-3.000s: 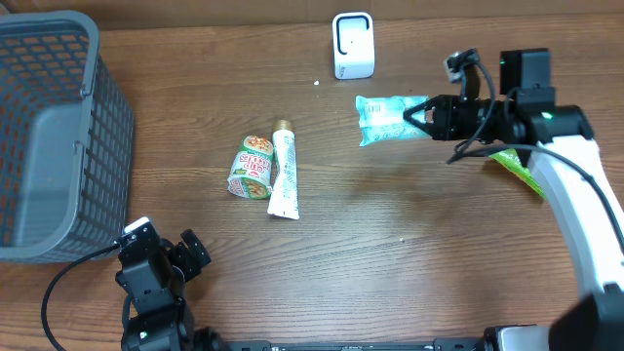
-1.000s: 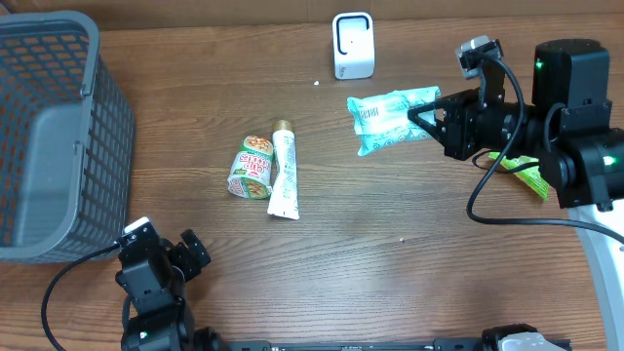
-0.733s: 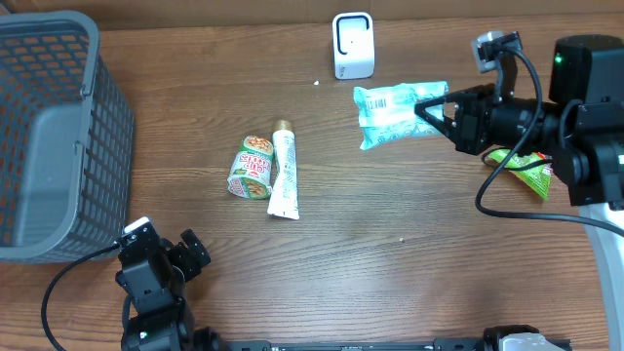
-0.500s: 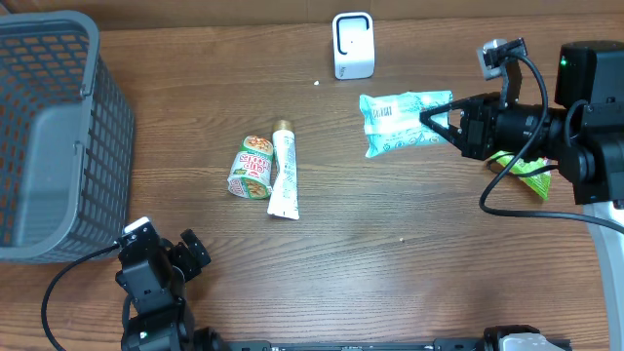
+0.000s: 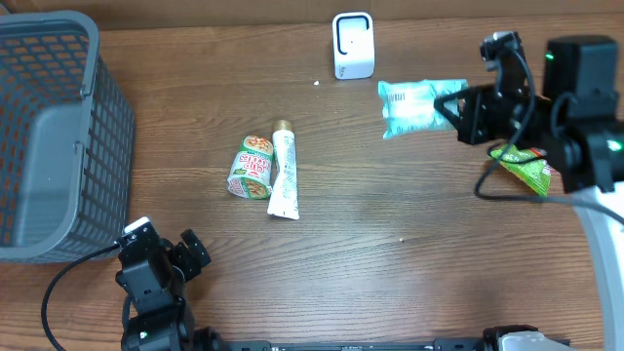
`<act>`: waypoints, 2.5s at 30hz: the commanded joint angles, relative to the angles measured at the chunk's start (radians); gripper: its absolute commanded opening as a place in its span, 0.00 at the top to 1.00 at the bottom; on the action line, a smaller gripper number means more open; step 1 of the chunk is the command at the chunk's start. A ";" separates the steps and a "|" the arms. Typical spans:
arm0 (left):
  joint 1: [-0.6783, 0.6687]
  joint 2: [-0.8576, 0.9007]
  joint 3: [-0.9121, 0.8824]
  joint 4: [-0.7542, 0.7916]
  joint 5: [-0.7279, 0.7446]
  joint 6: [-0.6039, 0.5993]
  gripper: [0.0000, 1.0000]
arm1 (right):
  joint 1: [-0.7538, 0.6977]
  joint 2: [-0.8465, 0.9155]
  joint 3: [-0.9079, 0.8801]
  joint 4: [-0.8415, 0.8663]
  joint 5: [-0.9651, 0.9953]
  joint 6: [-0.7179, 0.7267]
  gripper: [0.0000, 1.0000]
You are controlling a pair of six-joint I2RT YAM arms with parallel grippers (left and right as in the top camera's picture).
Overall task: Scan the item barcode
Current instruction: 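Lift the packet and carry it right, then toward the scanner, then hold the packet's barcode in front of the scanner window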
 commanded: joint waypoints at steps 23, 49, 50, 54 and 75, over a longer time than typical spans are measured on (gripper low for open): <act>-0.006 -0.003 0.018 0.001 0.005 -0.009 0.01 | 0.187 0.243 0.017 0.977 0.948 -0.737 0.96; -0.006 -0.003 0.018 0.001 0.005 -0.009 0.00 | 0.224 0.782 0.021 1.666 0.732 -1.301 0.96; -0.006 -0.003 0.018 0.001 0.005 -0.009 0.00 | 0.224 0.792 0.021 1.667 0.712 -1.300 0.96; -0.006 -0.003 0.018 0.001 0.005 -0.009 0.00 | 0.224 0.837 0.035 1.669 0.674 -1.300 0.96; -0.006 -0.003 0.018 0.001 0.005 -0.009 0.01 | 0.241 0.896 0.041 1.559 0.626 -1.444 0.96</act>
